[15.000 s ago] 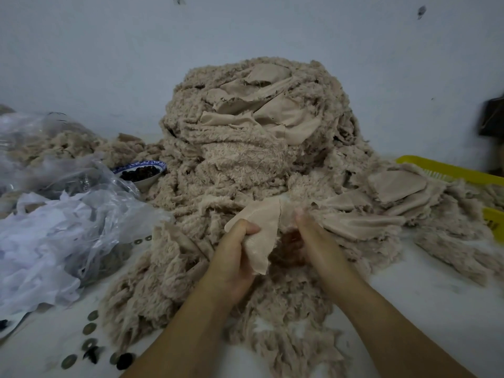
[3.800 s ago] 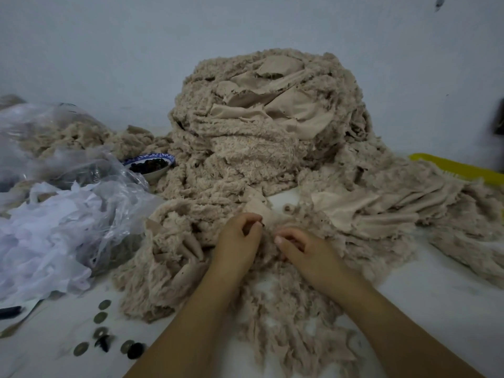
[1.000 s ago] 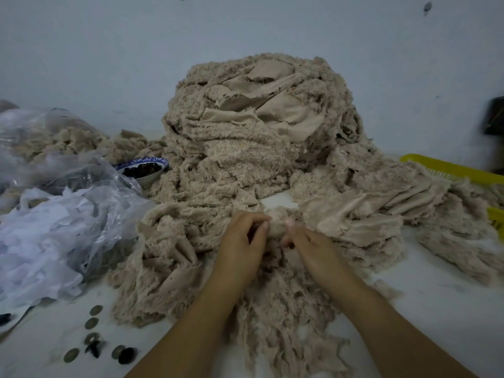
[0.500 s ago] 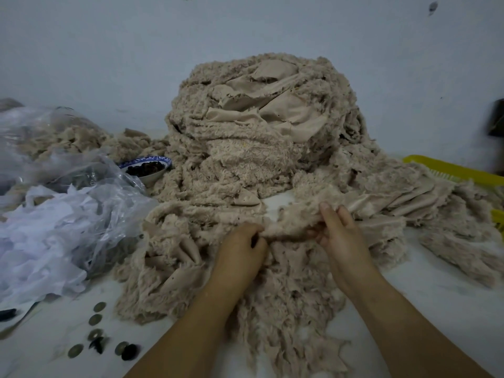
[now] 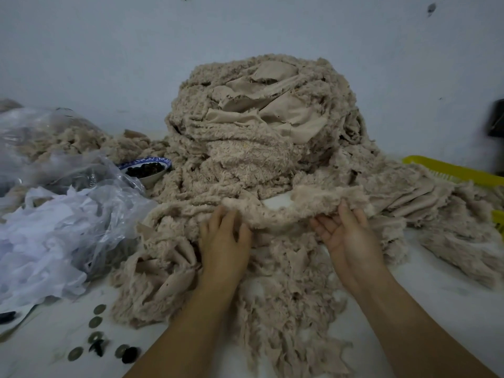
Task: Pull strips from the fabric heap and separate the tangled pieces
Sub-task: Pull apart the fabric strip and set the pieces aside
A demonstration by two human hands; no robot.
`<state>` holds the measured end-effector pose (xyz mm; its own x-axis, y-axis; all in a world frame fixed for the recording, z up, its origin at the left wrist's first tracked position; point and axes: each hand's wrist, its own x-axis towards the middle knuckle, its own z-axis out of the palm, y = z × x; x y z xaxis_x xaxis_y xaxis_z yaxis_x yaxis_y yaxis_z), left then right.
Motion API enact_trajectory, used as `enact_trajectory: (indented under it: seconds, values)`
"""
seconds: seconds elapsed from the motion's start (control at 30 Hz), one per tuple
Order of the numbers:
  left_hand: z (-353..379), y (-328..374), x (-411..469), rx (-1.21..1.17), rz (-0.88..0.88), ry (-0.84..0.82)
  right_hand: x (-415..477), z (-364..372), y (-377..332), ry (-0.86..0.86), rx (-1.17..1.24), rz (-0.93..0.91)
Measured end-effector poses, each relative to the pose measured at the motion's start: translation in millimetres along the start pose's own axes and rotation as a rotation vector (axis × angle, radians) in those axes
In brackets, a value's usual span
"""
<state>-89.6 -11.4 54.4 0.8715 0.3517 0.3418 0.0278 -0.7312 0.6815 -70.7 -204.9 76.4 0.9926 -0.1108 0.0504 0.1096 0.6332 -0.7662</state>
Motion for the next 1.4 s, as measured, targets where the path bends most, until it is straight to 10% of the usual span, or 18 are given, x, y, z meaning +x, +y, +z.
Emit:
enact_trajectory:
  seconds: [0.13, 0.27, 0.7, 1.03, 1.4]
  values:
    - [1, 21, -17, -0.343, 0.265, -0.033, -2, 4, 6, -0.110, 0.069, 0.081]
    - [4, 32, -33, -0.666, 0.059, -0.513, -7, 7, 8, -0.282, 0.042, 0.144]
    - [-5, 22, -6, -1.784, -0.496, -0.499, -11, 8, 14, -0.222, -0.173, 0.214]
    - [-17, 11, 3, -1.909, -0.590, -0.337, 1, -4, 11, -0.005, -0.003, 0.160]
    - [-14, 12, -2, -1.775, -0.484, -0.530, -11, 1, 11, -0.049, -0.588, -0.205]
